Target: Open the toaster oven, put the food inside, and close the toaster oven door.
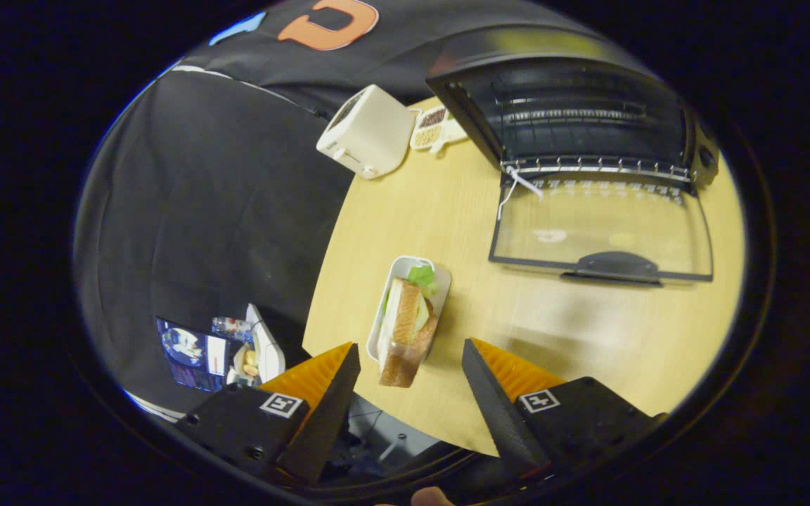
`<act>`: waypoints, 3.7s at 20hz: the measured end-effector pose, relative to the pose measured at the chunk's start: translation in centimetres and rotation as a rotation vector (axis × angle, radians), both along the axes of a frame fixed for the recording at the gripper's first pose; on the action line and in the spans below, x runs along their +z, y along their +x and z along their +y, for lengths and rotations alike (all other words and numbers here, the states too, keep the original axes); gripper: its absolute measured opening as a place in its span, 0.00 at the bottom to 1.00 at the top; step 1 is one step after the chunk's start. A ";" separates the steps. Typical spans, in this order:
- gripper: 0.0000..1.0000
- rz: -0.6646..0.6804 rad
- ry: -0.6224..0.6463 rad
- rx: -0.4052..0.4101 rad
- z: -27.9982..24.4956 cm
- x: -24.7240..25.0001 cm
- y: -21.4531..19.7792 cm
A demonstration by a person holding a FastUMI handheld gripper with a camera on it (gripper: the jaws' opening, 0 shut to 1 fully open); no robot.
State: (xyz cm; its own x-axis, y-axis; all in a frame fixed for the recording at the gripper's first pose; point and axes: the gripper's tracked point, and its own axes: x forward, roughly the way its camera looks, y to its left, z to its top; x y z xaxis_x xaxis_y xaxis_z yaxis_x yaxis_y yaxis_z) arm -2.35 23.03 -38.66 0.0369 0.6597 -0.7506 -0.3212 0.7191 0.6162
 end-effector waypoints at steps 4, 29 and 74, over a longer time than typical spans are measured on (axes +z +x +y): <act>0.84 0.110 0.010 -0.009 2.2 -2.7 -0.3; 0.32 -0.035 0.314 -0.623 -12.2 8.8 11.0; 0.90 -0.678 -0.269 -0.429 -12.1 5.1 16.6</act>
State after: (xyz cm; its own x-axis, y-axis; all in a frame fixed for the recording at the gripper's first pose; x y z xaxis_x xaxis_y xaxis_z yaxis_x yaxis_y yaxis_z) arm 14.20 10.92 -33.56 0.7420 0.2880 -0.6054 -0.2255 0.9576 0.1791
